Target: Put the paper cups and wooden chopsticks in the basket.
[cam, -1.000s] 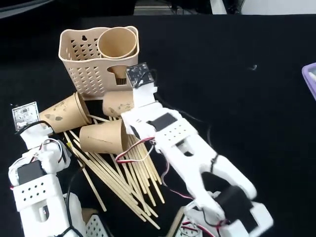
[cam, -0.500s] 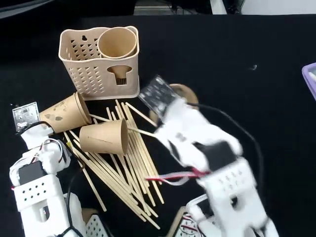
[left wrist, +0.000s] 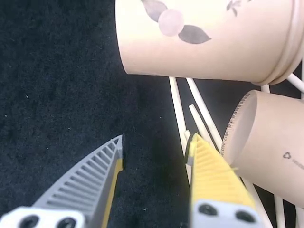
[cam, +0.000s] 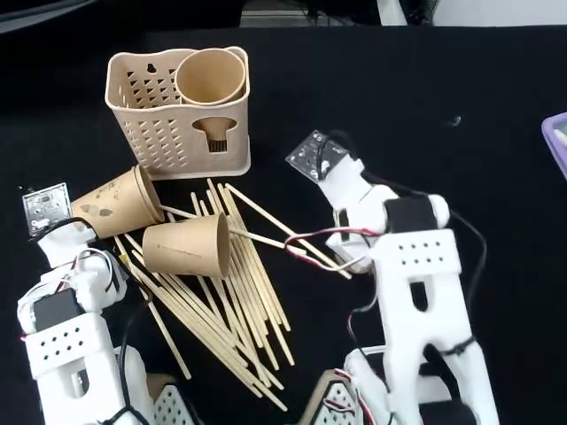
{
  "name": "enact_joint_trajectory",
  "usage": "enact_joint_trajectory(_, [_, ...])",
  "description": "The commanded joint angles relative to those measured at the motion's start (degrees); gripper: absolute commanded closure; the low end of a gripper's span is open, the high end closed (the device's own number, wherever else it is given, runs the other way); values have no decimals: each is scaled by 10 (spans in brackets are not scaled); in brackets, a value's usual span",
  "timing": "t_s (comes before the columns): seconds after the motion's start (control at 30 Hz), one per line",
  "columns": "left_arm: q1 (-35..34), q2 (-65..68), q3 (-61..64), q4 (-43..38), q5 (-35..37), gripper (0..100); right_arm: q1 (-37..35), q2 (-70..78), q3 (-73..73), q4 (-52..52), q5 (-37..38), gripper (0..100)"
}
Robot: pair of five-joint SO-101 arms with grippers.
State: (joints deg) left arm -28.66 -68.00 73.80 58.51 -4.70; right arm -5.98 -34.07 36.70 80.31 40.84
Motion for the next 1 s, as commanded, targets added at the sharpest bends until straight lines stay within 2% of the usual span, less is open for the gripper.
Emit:
enact_joint_trajectory(0.0, [-1, -4, -8, -5, 1, 777, -8, 25, -18, -8, 5, 985])
enact_joint_trajectory(0.17, [-1, -4, -8, -5, 0, 777, -18, 29, 13, -15, 5, 988])
enact_joint_trajectory(0.27, [-1, -4, -8, -5, 0, 777, -16, -8, -36, 17, 5, 988])
enact_joint_trajectory(0.4, [-1, -4, -8, -7, 0, 777, -46, -78, -260, 104, -17, 988])
enact_joint_trajectory(0.5, [-1, -4, -9, -9, 0, 777, -96, -67, -441, 96, -42, 988])
enact_joint_trajectory(0.7, [-1, -4, -8, -6, 1, 777, -198, 76, -627, -15, -44, 988])
enact_joint_trajectory(0.97, [-1, -4, -8, -6, 0, 777, -288, 309, -769, -65, -40, 988])
